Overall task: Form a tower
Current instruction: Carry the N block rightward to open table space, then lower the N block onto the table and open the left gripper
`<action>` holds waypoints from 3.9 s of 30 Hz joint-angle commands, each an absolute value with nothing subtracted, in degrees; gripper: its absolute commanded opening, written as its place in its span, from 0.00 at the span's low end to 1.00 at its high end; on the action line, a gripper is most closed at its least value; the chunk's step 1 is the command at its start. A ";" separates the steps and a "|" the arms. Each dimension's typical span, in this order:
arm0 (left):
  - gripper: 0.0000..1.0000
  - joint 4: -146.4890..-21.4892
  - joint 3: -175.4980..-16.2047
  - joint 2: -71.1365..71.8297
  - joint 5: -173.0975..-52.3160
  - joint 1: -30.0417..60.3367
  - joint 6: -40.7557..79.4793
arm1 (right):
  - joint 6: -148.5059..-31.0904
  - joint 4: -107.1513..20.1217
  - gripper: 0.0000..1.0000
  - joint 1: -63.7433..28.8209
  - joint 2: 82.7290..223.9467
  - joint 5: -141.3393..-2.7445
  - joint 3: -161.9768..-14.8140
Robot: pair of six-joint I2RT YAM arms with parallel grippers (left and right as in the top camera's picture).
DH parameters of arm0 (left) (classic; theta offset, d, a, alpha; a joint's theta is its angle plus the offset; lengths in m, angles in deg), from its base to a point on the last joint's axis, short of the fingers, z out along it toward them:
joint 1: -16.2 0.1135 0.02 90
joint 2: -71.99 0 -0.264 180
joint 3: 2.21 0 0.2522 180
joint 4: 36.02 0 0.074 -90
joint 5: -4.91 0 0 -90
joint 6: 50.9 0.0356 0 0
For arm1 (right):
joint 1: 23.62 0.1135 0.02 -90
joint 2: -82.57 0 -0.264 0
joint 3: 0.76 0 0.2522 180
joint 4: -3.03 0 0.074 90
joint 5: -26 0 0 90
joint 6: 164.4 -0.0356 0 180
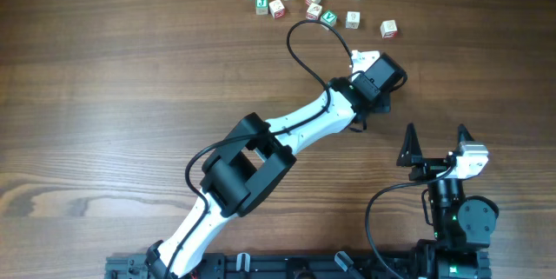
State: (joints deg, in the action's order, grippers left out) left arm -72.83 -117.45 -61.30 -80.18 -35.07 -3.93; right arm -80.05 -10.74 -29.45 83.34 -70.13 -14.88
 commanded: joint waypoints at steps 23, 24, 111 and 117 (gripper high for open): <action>0.40 -67.94 -117.07 -64.86 -78.96 -34.59 -4.67 | -79.04 -10.43 1.00 -29.73 82.99 -69.58 -14.81; 0.40 -67.89 -117.07 -64.86 -78.96 -34.59 -4.67 | -79.04 -10.43 1.00 -29.73 82.99 -69.58 -14.81; 0.67 -62.38 -117.25 -64.30 -85.28 -35.29 -1.61 | -79.02 -10.43 1.00 -29.73 82.99 -69.58 -14.81; 0.74 -63.28 -117.25 -60.01 -84.62 -34.50 6.91 | -79.02 -10.43 1.00 -29.73 82.99 -69.58 -14.81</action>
State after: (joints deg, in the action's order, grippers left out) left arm -63.00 -117.45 -63.55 -84.64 -35.07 -0.06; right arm -80.05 -10.72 -29.45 83.34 -70.13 -14.88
